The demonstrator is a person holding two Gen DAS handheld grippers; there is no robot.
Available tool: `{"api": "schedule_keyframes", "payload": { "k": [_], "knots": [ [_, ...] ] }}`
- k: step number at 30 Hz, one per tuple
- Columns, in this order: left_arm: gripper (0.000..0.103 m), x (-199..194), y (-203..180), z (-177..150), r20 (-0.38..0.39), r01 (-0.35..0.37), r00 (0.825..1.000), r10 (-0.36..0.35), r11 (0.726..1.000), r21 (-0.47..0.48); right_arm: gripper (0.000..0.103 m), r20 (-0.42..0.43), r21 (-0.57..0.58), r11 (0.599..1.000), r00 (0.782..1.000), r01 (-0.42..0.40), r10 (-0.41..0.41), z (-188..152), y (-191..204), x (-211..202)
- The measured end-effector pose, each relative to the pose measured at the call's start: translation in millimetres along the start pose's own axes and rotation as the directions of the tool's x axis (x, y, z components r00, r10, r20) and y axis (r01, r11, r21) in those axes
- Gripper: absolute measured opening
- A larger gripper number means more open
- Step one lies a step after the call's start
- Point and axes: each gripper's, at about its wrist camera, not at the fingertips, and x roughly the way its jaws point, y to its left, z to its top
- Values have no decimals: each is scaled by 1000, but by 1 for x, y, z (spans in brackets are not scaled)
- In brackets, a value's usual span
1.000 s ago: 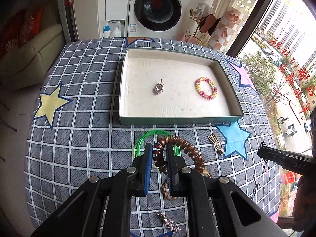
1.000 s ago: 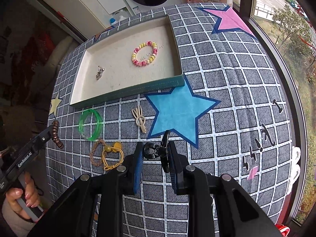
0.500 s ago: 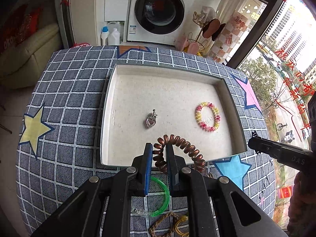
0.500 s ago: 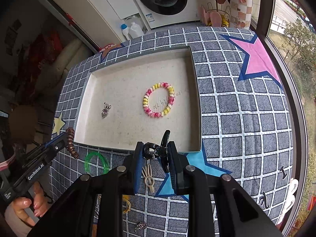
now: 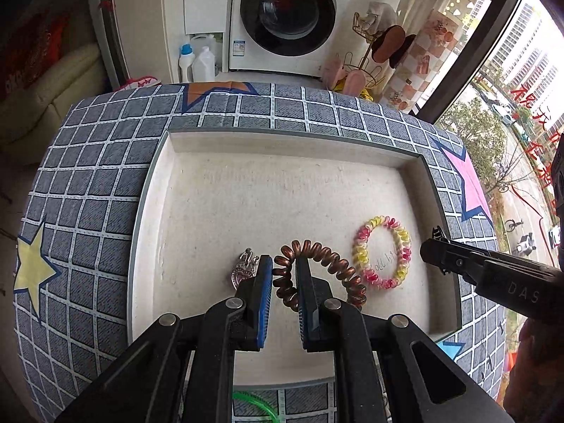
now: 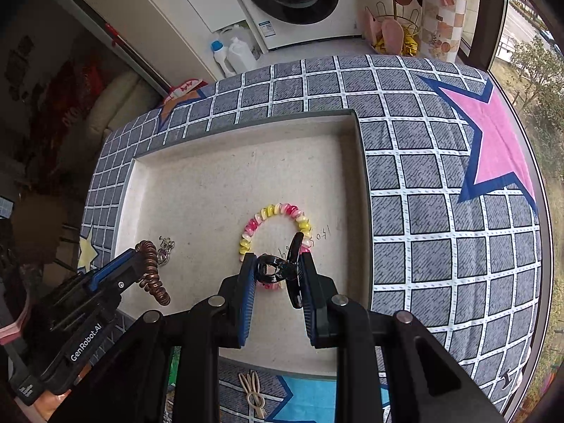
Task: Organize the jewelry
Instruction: 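Carry the hair tie with the left tool into the tray while the right tool releases the clip there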
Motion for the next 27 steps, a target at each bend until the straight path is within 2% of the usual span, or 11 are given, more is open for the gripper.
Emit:
{"api": "schedule_keyframes", "payload": {
  "k": [6,12,21,24,27],
  "knots": [
    [26,25,-6,8,-14,-57,998,57,998,17,26,-5,0,1000,1000,16,-16,15,-5,20],
    [26,41,-11,4,-20,-124,992,126,991,57,26,-17,-32,998,998,52,-52,16,-4,35],
    [26,48,-16,1,-31,-162,986,166,982,93,27,-28,-46,997,997,68,-70,12,-3,42],
    [26,44,-19,-1,-26,-164,986,167,981,105,30,-25,-35,998,998,58,-59,12,-5,40],
    [26,36,-22,-1,-16,-163,986,165,980,115,46,-25,-8,1000,999,25,-25,12,-9,37]
  ]
}}
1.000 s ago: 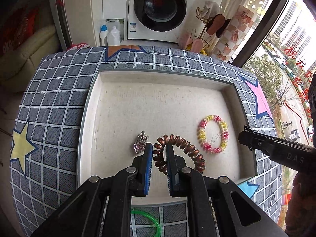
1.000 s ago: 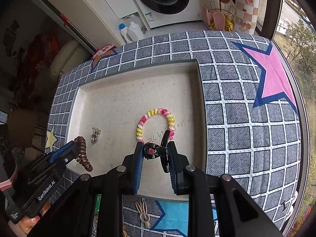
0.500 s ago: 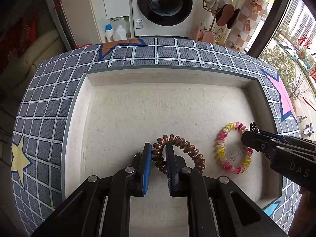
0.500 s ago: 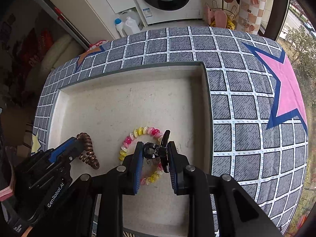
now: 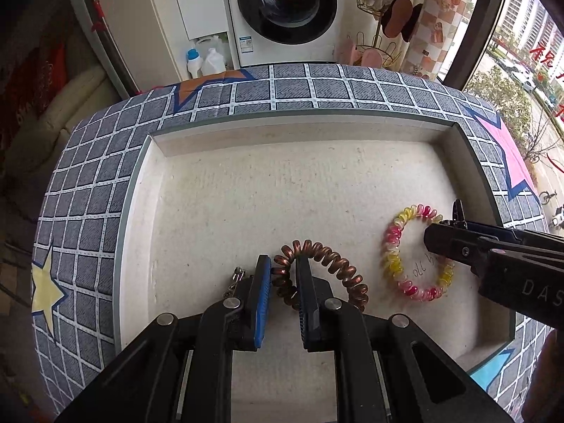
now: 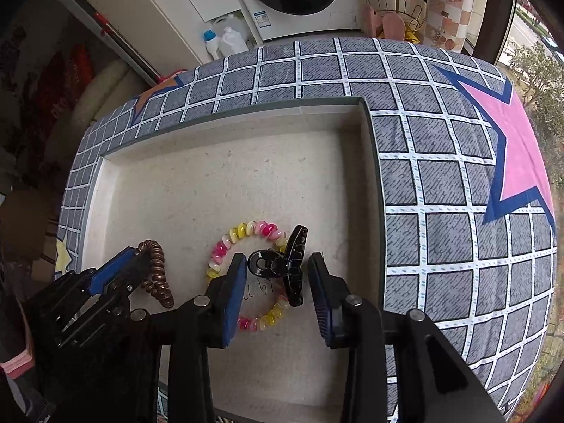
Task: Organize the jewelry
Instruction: 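Carry the hair tie with the left tool into the tray while the right tool releases the clip there, then grasp the silver star pendant with the left tool while the right tool grasps the yellow hair tie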
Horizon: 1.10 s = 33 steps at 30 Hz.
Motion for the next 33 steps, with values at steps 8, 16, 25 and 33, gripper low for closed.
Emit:
{"api": "schedule_keyframes", "payload": {
  "k": [8,16,25,33],
  "knots": [
    [27,-26,0,0,54,-1,999,1,1000,14,60,42,86,990,993,-109,106,-1,-10,-22],
    [103,-66,12,-17,144,-36,989,35,999,4,63,87,90,985,986,-149,142,-13,-3,-50],
    [103,-101,50,-57,144,-56,988,62,997,-46,74,109,95,981,981,-171,161,-48,9,-75],
    [103,-117,81,-112,74,-75,994,80,994,-78,89,122,99,981,980,-169,156,-86,14,-94]
  ]
}}
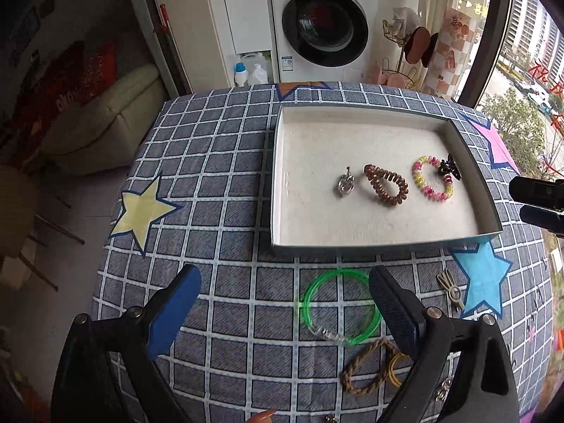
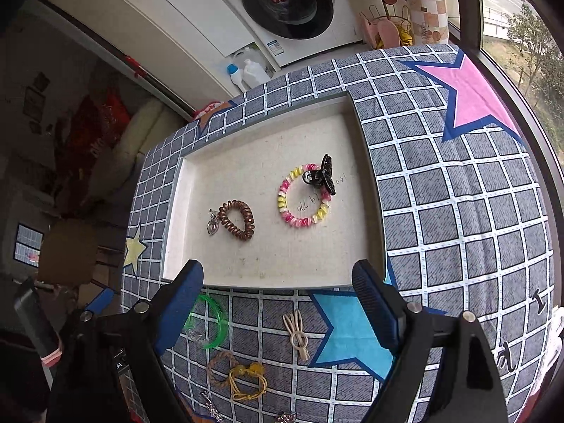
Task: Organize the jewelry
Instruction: 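Grasp the silver star pendant with the left tool while the right tool grasps the yellow hair tie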
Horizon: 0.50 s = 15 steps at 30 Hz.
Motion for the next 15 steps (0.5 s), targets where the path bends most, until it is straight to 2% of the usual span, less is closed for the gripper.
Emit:
{"api": "schedule_keyframes", "payload": {
  "k": [5,11,15],
  "knots": [
    [103,-1,9,-33,-72,0,997,-2,1000,-17,90,7,-5,1000,1000,17,-17,-26,3,-12],
    [103,-6,8,-65,-118,20,993,-23,1000,-23,91,-7,-27,999,999,40,-40,-62,9,-18],
    [103,-6,6,-85,-163,40,985,-46,998,-40,91,-84,-32,997,994,68,-71,-84,9,-13]
  ]
}}
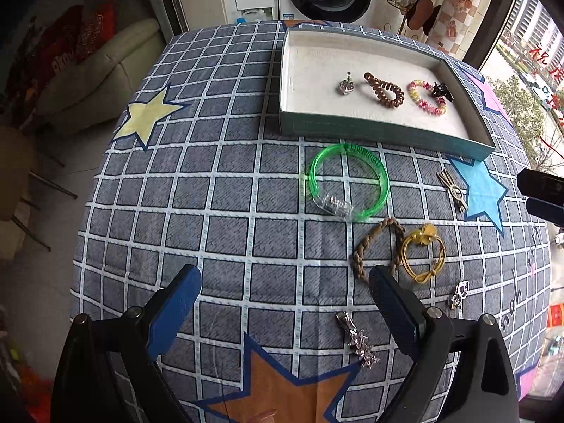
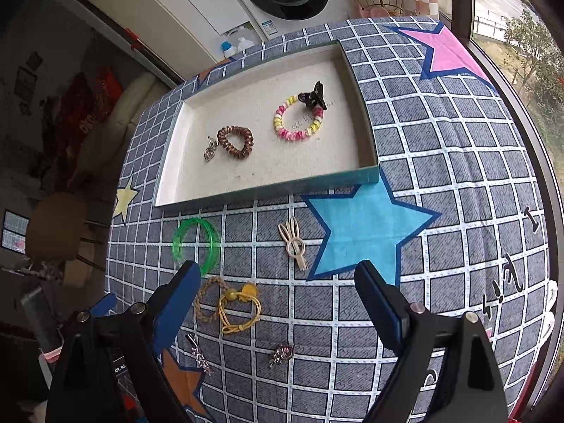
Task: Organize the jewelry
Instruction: 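Grasp the silver star pendant with the left tool while the right tool grasps the yellow hair tie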
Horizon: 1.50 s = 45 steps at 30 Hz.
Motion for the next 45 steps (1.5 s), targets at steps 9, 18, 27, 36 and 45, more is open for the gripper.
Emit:
{"api": "schedule_keyframes", "payload": {
  "k": [9,18,27,36,45],
  "knots": [
    [103,19,1,-37,-103,51,993,-58,996,-67,91,-115,-6,998,991,68,-69,-45,0,21],
    [103,27,-2,-49,-125,50,991,-54,998,-37,91,-157,-47,991,979,121,-127,-61,6,37],
    [103,26,-14,-50,-110,49,993,-50,999,-9,91,-167,-244,956,964,163,-207,-46,31,67],
    [94,37,-27,-65,-117,49,992,-50,999,-7,90,-175,-445,878,945,174,-276,-34,59,98],
    [83,46,-45,-77,-114,42,993,-41,999,9,72,-139,-586,789,936,186,-323,-32,87,121]
  ]
}}
